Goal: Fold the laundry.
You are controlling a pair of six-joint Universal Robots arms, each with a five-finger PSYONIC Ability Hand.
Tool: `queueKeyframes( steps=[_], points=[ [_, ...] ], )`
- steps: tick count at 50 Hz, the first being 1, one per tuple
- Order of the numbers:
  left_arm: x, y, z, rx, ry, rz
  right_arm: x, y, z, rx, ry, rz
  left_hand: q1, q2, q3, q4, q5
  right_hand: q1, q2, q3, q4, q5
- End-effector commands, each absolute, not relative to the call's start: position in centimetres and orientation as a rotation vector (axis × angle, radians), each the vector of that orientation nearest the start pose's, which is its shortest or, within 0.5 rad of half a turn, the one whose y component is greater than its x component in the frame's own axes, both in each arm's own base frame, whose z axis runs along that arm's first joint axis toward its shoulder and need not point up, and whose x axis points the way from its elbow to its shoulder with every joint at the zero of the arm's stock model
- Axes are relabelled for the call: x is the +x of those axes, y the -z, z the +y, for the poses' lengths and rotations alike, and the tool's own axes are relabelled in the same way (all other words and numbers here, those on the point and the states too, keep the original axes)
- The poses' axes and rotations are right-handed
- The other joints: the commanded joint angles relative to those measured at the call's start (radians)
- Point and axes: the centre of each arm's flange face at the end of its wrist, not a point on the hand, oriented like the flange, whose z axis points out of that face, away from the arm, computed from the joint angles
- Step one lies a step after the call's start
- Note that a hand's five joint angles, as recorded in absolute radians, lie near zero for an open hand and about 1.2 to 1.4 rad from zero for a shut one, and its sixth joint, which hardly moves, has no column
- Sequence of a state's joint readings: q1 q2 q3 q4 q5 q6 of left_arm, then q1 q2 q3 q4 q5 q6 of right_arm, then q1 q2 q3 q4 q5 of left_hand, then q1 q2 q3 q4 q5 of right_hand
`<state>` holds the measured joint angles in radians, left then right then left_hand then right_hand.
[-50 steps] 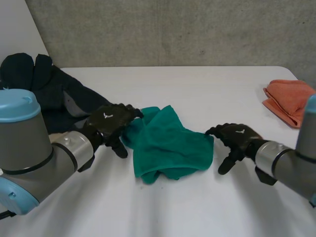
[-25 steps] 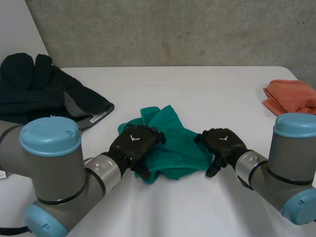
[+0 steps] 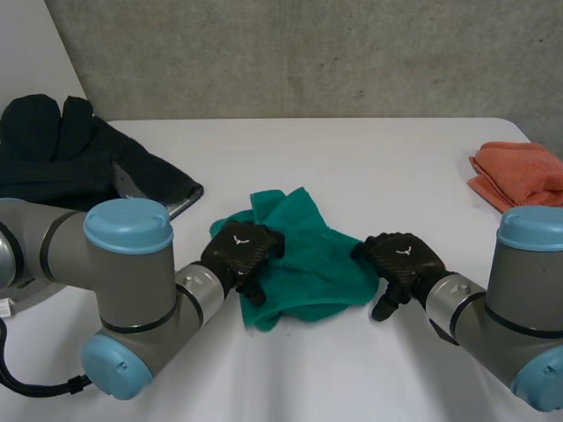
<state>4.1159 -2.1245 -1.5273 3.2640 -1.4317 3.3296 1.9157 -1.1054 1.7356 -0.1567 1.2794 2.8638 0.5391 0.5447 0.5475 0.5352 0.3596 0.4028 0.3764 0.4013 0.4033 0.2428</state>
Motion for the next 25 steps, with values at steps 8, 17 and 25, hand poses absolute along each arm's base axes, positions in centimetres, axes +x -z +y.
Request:
queueKeyframes(
  steps=[8, 17, 25],
  points=[
    [-32.9, -14.0, -21.6, 1.329, 1.863, 2.685, 25.7, -12.9, -25.0, -0.953, 1.487, 2.251, 0.173, 0.168, 0.165, 0.177, 0.178, 0.081, 0.108, 0.083, 0.081, 0.067],
    [-33.7, -13.8, -23.2, 1.284, 1.898, 2.658, 24.9, -13.4, -26.4, -0.903, 1.534, 2.284, 0.857, 0.852, 0.849, 0.861, 0.862, -0.056, -0.03, -0.055, -0.057, -0.071],
    [-32.3, -24.9, -23.4, 1.072, 2.33, 2.379, 23.5, -15.0, -28.8, -0.802, 1.592, 2.34, 0.857, 0.852, 0.849, 0.861, 0.862, -0.228, -0.202, -0.227, -0.229, -0.243]
  ],
)
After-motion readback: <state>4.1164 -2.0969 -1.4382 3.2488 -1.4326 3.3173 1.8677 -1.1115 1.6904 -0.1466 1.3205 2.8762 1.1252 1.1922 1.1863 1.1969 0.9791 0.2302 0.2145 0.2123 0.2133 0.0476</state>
